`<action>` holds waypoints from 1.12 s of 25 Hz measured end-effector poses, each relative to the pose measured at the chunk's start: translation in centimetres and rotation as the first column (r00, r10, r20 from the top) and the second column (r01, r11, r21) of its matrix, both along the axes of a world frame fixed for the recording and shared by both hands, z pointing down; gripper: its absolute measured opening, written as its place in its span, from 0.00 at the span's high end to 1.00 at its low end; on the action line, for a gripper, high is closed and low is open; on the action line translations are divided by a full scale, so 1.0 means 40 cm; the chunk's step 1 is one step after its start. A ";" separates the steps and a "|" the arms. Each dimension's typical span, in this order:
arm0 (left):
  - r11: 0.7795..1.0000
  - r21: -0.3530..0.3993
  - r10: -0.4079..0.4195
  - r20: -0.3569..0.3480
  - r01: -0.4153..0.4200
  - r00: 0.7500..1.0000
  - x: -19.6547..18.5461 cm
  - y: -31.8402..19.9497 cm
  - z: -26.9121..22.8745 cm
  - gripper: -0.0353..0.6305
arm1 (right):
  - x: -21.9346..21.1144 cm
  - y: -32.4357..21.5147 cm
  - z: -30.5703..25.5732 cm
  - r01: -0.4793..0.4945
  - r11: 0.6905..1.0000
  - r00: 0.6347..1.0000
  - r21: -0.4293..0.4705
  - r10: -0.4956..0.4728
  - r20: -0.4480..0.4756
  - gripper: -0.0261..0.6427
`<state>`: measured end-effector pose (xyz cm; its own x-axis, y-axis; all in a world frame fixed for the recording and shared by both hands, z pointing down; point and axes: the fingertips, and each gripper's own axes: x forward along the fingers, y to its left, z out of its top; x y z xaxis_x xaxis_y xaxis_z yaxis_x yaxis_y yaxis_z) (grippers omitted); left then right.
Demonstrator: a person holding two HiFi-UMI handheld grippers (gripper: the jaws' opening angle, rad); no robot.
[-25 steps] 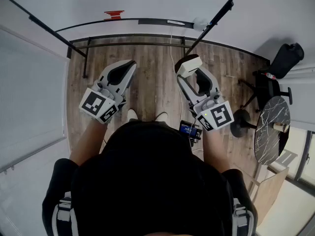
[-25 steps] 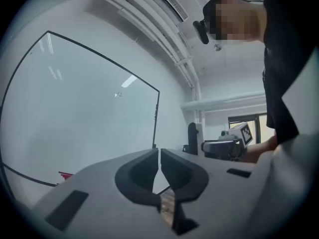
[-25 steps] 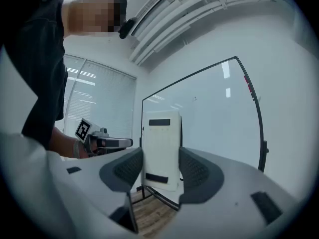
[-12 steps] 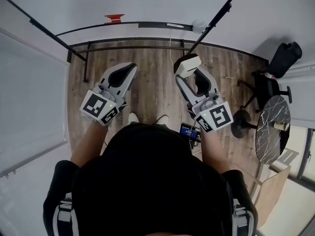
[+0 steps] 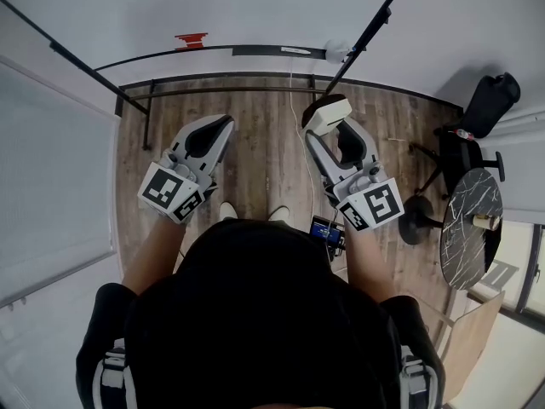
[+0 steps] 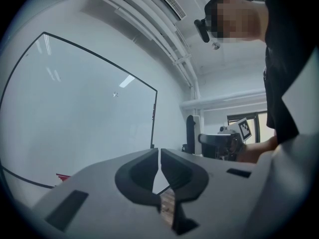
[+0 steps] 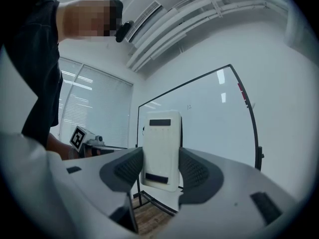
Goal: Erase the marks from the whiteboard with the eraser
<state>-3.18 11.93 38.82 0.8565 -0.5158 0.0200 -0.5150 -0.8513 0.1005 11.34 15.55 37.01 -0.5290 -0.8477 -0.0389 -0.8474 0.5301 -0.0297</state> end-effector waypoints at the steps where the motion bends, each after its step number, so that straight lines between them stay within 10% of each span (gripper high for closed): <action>1: 1.000 0.003 -0.003 0.002 0.003 1.000 0.009 0.002 -0.002 0.92 | 0.006 0.001 0.002 0.012 1.000 1.000 0.000 -0.012 -0.010 0.62; 28: 0.989 0.033 -0.144 0.010 0.143 0.990 0.077 -0.185 -0.027 0.92 | -0.019 -0.188 0.062 0.195 0.981 0.976 -0.024 -0.196 -0.093 0.62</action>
<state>-0.11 4.54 37.75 0.7732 -0.6341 0.0111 -0.6332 -0.7710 0.0670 10.59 8.03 39.49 -0.6854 -0.7275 0.0307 -0.7266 0.6861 0.0364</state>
